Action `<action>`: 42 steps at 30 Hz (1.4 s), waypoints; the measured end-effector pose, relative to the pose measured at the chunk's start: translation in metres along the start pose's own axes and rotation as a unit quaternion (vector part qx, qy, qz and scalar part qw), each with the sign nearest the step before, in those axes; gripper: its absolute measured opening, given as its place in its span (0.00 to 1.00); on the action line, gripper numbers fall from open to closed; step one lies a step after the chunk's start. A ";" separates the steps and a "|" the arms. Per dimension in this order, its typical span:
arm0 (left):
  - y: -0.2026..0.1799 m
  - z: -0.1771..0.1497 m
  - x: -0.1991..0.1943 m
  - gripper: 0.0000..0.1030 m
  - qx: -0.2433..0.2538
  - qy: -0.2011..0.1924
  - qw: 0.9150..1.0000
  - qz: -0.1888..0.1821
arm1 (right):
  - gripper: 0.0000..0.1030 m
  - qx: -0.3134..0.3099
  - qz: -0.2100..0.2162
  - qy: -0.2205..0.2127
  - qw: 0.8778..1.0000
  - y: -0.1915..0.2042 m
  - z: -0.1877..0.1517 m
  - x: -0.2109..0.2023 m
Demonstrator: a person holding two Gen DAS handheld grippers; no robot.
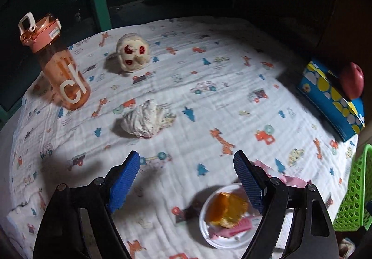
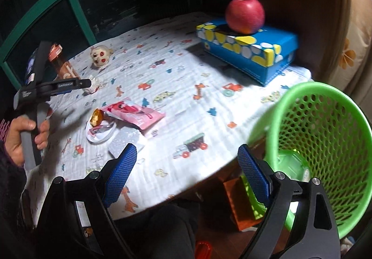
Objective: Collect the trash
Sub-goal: 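Grasp the crumpled white tissue with the left tool while the right tool grasps the pink wafer wrapper, then carry the wrapper into the green basket and open the right tool while the left tool carries the tissue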
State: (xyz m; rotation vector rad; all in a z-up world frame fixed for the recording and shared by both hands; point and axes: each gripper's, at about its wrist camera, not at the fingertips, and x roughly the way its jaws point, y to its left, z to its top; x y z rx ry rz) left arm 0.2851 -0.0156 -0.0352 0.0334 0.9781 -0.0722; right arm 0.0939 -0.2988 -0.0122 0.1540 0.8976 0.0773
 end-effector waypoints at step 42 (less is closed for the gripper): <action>0.067 0.021 0.052 0.45 -0.034 0.016 0.999 -0.027 | 0.88 -0.205 0.121 0.149 0.960 0.085 0.066 0.158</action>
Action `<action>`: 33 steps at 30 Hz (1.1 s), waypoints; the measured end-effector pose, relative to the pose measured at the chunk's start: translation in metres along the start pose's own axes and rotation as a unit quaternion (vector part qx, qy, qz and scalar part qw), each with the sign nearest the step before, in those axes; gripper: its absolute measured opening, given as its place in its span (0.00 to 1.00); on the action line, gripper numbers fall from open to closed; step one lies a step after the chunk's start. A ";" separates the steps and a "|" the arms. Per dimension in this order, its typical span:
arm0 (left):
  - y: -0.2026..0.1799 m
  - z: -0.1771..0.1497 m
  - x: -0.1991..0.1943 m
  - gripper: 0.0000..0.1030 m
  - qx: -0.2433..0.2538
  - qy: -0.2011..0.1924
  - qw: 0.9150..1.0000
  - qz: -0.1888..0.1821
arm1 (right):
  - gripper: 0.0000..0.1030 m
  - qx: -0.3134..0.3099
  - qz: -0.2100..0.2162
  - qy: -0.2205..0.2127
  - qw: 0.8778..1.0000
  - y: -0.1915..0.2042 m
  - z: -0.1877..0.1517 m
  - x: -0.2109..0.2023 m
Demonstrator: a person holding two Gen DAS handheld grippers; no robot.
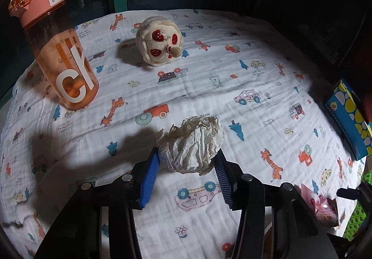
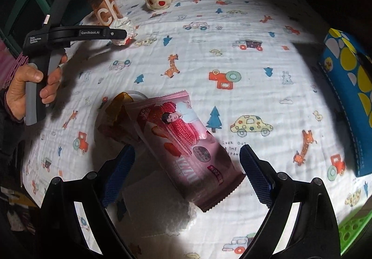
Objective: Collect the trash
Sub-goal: 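Carry the wrapper into the green basket and open the right tool while the left tool carries the tissue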
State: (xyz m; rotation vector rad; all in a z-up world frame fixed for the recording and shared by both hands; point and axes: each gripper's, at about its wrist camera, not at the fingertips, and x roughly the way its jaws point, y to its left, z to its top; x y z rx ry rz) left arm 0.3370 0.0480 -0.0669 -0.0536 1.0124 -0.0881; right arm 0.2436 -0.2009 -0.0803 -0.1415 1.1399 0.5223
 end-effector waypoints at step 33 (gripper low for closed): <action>-0.041 -0.045 -0.087 0.45 0.018 -0.046 0.998 -0.048 | 0.52 0.034 -0.093 -0.091 0.991 0.012 -0.018 -0.056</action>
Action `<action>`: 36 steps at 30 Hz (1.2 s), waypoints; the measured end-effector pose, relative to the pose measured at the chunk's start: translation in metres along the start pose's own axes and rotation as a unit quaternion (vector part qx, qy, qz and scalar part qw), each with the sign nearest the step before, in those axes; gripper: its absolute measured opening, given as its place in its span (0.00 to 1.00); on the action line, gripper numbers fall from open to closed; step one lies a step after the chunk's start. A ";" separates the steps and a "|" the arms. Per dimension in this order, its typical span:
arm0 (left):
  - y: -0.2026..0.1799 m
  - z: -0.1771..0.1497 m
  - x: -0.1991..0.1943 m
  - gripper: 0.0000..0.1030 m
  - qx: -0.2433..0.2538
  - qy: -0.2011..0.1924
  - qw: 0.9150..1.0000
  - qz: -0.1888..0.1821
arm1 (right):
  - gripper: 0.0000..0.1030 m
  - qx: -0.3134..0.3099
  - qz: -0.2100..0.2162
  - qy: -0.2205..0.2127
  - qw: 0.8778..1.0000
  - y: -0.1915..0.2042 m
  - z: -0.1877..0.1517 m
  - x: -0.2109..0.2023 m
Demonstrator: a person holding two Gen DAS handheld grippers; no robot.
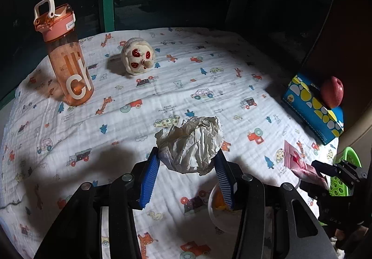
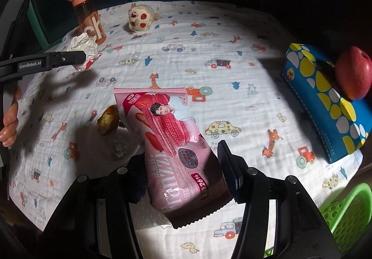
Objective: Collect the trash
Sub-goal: 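Carry the wrapper into the green basket and open the right tool while the left tool carries the tissue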
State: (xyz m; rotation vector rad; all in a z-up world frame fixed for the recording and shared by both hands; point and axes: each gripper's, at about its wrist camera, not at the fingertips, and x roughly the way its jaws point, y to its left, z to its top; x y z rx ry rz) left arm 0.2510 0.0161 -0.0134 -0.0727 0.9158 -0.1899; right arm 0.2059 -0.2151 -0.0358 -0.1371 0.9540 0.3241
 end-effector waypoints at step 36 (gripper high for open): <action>-0.231 -0.055 -0.049 0.45 0.142 0.007 0.975 -0.172 | 0.54 0.259 -0.139 -0.067 0.953 -0.151 -0.163 -0.161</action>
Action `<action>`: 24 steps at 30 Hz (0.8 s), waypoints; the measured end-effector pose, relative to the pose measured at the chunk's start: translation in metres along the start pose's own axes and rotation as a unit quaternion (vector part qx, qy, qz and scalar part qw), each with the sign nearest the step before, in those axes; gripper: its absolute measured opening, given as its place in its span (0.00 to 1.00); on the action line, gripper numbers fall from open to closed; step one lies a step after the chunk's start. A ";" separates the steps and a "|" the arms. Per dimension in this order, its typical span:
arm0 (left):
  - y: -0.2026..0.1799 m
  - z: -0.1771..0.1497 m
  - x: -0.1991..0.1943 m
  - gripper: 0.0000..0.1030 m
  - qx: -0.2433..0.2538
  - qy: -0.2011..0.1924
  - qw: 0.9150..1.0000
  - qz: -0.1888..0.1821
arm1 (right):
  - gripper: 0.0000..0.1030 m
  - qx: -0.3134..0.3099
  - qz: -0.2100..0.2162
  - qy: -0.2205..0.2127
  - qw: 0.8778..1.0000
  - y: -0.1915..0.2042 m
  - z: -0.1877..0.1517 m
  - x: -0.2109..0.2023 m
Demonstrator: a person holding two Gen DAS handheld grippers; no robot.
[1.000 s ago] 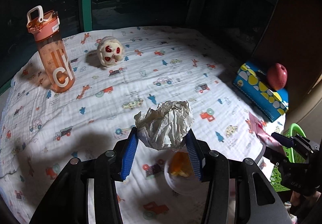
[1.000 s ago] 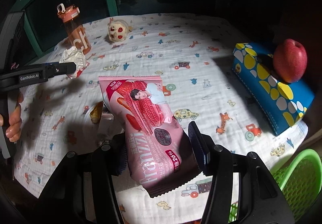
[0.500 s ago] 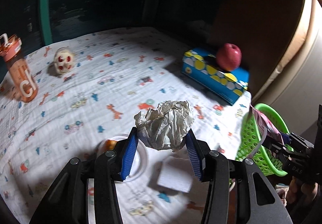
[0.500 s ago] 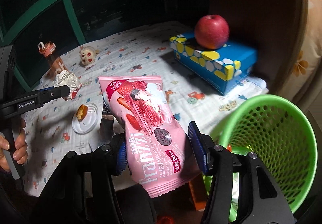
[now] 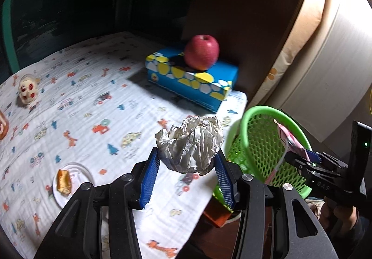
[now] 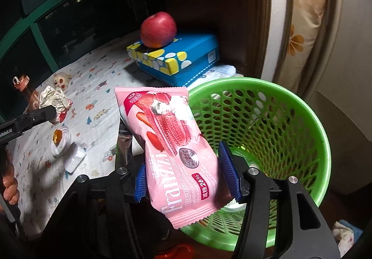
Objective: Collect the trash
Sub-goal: 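Carry the wrapper into the green basket and open the right tool while the left tool carries the tissue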
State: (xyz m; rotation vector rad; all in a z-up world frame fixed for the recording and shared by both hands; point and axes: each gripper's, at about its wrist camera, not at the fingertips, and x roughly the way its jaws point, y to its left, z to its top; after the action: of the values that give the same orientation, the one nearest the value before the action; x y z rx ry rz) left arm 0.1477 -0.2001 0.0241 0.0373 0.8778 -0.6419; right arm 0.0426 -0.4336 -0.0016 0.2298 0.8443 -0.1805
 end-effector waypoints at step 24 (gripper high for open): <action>-0.109 0.015 0.049 0.45 0.076 0.043 0.994 -0.065 | 0.76 0.081 -0.043 0.009 0.996 -0.084 -0.023 -0.009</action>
State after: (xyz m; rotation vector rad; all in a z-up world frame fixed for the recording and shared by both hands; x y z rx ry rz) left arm 0.1222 -0.3172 0.0227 0.1458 0.9179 -0.8340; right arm -0.0004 -0.5072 -0.0207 0.3488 0.8584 -0.3287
